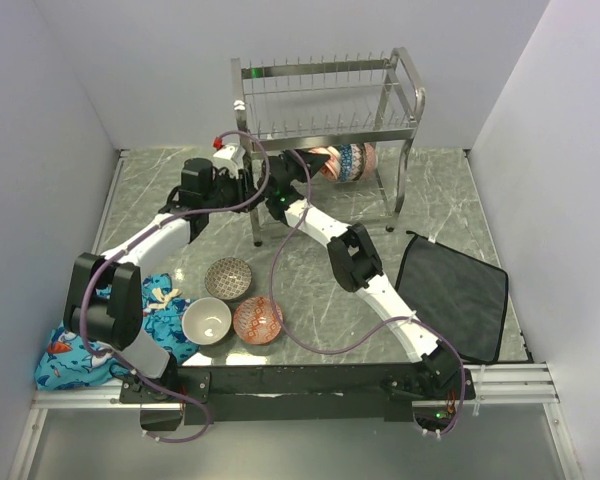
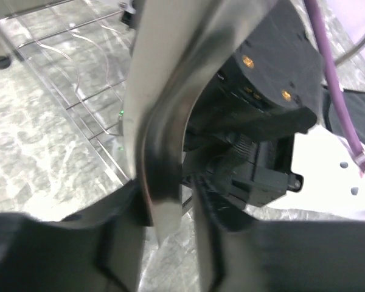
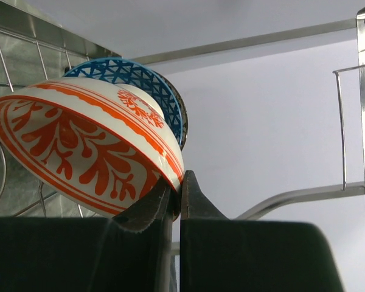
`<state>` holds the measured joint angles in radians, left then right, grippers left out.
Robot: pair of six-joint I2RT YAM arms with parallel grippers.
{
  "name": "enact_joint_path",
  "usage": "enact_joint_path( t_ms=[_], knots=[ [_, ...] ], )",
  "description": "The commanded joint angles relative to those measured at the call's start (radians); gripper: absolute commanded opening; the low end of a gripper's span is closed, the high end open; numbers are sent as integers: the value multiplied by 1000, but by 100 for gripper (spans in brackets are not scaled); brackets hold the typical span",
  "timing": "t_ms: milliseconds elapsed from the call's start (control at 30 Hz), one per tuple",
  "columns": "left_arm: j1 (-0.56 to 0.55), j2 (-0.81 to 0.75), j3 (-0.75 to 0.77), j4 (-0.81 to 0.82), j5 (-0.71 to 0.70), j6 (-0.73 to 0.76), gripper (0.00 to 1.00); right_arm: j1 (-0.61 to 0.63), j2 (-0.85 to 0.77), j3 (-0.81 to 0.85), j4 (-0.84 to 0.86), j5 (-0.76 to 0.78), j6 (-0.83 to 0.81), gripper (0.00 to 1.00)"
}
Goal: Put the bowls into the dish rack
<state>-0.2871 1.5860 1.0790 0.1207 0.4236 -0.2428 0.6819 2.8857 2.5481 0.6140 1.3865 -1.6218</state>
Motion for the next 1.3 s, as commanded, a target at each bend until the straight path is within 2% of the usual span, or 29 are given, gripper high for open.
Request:
enact_joint_path(
  t_ms=[0,133,467,567,600,700,767,800,867,900,933,1267],
  knots=[
    [-78,-63,-30,19,118,-9,30,13,9,32,24,23,-7,0],
    [-104,-95,-62,34,115,-27,18,7,-2,29,61,32,-44,0],
    [-112,-138,-83,7,76,-10,22,2,-32,-17,61,97,-61,0],
    [-112,-139,-83,4,61,-15,32,7,-28,-17,82,106,-85,0],
    [-112,-142,-83,0,54,-13,40,7,-28,-19,79,108,-78,0],
    [-113,-149,-88,-13,27,-4,53,8,-43,-38,64,108,-61,0],
    [-113,-156,-88,-23,15,3,57,7,-48,-49,67,103,-64,0],
    [-112,-158,-88,-26,12,4,59,7,-46,-48,69,103,-70,4],
    [-112,-161,-91,-24,9,5,60,10,-46,-51,95,100,-85,19],
    [-113,-161,-90,-24,6,5,61,8,-48,-57,110,95,-110,60],
    [-112,-162,-93,-23,6,5,61,10,-55,-68,125,95,-118,67],
    [-113,-185,-116,-1,6,-3,63,7,-112,-114,193,112,-154,67]
  ],
)
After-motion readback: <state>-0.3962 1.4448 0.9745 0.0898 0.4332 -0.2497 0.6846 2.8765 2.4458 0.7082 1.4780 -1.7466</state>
